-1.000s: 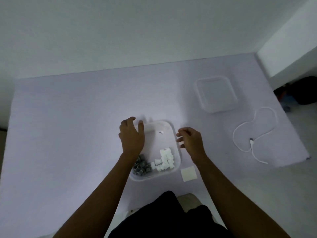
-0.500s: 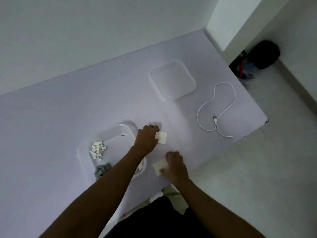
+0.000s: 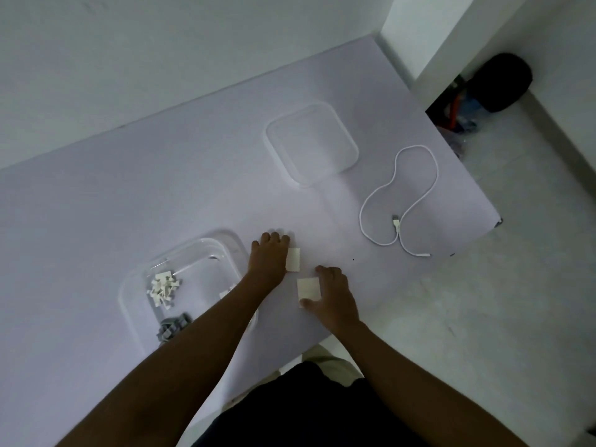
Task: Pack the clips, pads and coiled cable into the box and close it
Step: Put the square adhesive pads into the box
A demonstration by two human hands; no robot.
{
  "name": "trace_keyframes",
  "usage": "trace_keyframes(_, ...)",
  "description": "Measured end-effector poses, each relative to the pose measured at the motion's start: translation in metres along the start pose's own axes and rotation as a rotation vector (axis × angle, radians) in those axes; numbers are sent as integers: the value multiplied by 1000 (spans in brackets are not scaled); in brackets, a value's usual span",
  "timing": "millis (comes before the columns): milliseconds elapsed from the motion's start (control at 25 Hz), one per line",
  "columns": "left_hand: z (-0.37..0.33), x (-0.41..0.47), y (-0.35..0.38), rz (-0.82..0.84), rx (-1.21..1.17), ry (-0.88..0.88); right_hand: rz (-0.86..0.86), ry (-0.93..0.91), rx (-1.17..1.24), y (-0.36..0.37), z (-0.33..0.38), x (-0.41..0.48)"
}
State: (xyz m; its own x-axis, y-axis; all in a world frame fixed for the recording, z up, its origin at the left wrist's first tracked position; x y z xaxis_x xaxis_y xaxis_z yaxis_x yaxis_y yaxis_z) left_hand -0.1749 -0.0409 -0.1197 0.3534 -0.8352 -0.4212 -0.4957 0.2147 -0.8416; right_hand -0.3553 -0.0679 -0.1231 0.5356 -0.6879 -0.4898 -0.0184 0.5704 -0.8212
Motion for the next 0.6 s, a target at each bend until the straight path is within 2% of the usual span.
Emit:
trace_keyframes(160,6,7,0,28,-27,-36,19,38,-13,10,6,-2)
trace_keyframes(280,9,2,-10,-17,-296,-48,32,108,114,9,1,5)
trace_keyframes(440,26,-30,-49,-218,-720,-134,-12,117,262,-7,9,16)
trace_keyframes(600,73,-82,-83,-496,-931,-272,-180,11,433,-43,59,18)
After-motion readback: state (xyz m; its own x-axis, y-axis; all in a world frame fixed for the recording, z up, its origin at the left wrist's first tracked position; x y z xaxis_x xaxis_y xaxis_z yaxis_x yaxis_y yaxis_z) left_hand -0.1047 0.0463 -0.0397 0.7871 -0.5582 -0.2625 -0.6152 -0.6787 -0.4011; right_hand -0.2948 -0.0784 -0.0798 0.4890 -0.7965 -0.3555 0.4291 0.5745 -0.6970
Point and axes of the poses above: each hand's wrist, its own x-axis towards the middle knuckle, its own y-axis out of the palm, z = x × y, the point moved 5 cm from there along x, towards the middle knuckle, and after that the axes turned 9 degrees about -x, right-handed, at the moved point
